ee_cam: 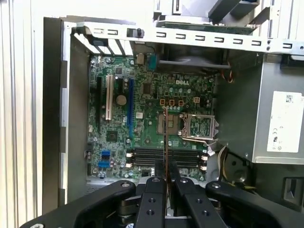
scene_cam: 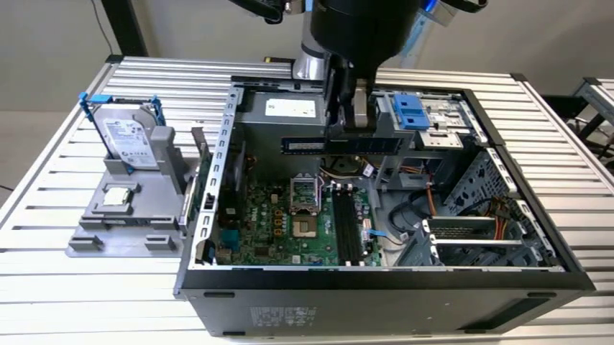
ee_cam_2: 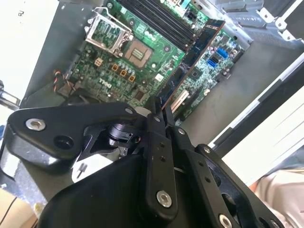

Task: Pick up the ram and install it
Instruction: 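Pick up the ram and move it above insertion slot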

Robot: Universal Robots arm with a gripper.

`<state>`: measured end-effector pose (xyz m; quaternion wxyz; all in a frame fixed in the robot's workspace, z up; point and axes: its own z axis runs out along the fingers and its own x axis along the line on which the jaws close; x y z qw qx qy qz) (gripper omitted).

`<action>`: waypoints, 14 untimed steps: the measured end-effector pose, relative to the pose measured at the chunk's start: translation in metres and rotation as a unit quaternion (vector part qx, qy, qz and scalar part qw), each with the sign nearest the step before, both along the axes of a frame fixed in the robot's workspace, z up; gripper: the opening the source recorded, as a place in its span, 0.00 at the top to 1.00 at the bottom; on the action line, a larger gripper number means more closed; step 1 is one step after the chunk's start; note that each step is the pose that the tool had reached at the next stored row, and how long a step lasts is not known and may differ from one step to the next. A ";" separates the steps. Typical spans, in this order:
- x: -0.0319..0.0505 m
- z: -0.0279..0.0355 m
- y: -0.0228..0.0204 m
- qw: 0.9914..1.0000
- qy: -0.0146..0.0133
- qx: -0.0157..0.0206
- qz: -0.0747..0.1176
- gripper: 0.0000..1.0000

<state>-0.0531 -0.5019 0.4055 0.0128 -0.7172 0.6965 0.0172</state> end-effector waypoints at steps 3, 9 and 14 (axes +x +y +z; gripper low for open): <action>0.0051 0.0000 0.0000 1.000 0.000 0.000 0.000 1.00; 0.0137 0.0000 0.0000 1.000 0.000 0.000 0.000 1.00; 0.0218 0.0000 0.0000 1.000 0.000 0.000 0.000 1.00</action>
